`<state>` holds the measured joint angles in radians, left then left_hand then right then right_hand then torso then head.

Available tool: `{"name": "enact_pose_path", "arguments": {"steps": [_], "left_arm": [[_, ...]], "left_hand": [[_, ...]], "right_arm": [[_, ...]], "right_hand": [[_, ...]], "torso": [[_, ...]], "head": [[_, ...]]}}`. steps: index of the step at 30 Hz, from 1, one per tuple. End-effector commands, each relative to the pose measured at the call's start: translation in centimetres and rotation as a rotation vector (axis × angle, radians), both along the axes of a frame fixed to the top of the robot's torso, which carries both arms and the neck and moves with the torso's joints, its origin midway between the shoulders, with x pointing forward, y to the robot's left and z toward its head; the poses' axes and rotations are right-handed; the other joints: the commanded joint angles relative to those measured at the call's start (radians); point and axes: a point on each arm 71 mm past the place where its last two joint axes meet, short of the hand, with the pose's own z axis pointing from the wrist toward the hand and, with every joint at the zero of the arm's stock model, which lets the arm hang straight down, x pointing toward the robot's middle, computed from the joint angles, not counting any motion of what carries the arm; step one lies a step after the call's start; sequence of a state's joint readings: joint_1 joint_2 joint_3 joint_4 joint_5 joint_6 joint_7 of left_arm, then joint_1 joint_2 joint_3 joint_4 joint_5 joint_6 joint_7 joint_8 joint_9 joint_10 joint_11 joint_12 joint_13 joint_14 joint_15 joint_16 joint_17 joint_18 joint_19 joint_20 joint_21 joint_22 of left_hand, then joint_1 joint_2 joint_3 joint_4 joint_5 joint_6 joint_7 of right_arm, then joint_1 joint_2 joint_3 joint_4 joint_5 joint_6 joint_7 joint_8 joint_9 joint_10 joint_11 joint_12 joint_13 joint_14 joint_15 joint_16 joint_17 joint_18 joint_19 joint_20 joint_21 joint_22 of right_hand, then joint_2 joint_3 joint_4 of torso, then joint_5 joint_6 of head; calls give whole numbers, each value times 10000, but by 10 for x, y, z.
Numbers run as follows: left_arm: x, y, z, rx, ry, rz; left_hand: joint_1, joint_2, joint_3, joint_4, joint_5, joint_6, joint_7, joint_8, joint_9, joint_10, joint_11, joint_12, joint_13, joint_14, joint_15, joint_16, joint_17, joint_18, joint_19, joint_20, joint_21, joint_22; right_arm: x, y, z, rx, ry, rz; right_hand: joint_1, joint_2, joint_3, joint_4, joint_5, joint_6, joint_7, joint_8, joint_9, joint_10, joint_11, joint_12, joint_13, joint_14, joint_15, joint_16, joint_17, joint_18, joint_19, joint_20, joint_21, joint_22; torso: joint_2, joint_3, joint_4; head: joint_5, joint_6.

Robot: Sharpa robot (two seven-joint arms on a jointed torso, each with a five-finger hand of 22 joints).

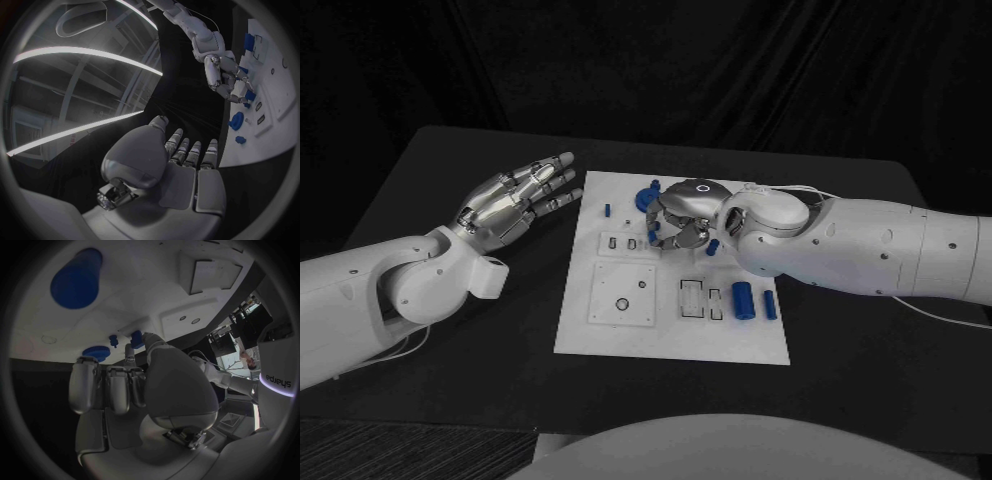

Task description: Assemble the parts on the task board

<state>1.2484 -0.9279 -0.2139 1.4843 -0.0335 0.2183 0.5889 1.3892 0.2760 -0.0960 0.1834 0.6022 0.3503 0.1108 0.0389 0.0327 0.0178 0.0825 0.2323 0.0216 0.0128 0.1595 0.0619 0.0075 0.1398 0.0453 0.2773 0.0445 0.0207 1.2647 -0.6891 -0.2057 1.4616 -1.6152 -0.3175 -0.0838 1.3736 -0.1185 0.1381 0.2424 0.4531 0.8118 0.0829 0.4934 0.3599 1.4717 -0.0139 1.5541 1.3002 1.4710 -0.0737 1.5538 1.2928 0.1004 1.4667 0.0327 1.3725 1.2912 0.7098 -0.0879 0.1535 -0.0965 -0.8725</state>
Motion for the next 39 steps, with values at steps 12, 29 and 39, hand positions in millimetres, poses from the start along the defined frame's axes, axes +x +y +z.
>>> {"name": "enact_pose_path", "arguments": {"steps": [12, 29, 39], "left_arm": [[-1, -1, 0, -141, -7, -167], [0, -1, -1, -119, 21, -171], [0, 0, -1, -83, 44, -139]], "left_hand": [[118, -40, 213, -13, 145, 22, 41, 104, 92, 28, 57, 84, 105, -4, 61, 89, 75, 381, 24, 43, 72, 35], [114, -34, 229, -17, 147, 74, 62, 117, 99, 27, 71, 78, 104, -7, 54, 84, 74, 381, 17, 40, 65, 32], [114, -34, 229, -17, 147, 74, 62, 117, 99, 27, 71, 78, 104, -7, 54, 84, 74, 381, 17, 40, 65, 32]], "right_arm": [[2, -2, -5, -302, 165, -216], [2, -1, -4, -252, 111, -177], [1, -6, 4, 510, -641, -111]], "right_hand": [[-413, -94, -131, -217, -1652, 27, 62, -675, -236, 991, 114, 167, 2706, 950, 77, 17, 2580, -431, -33, 119, -373, 1935], [-555, -295, -459, 8, -2878, -627, 130, -1732, -701, 991, 152, 167, 2706, 931, 108, -41, 2498, -401, -69, 145, -577, 1913], [-1150, -938, -1011, 526, -4032, -489, 129, -2151, -930, 991, 146, 167, 2706, 921, 101, -70, 2454, -392, -70, 138, -666, 1926]], "torso": [[-5, 1, -3], [3, -7, 6], [4, -5, -2]], "head": [[4, -2], [-4, -2], [-9, -2]]}}
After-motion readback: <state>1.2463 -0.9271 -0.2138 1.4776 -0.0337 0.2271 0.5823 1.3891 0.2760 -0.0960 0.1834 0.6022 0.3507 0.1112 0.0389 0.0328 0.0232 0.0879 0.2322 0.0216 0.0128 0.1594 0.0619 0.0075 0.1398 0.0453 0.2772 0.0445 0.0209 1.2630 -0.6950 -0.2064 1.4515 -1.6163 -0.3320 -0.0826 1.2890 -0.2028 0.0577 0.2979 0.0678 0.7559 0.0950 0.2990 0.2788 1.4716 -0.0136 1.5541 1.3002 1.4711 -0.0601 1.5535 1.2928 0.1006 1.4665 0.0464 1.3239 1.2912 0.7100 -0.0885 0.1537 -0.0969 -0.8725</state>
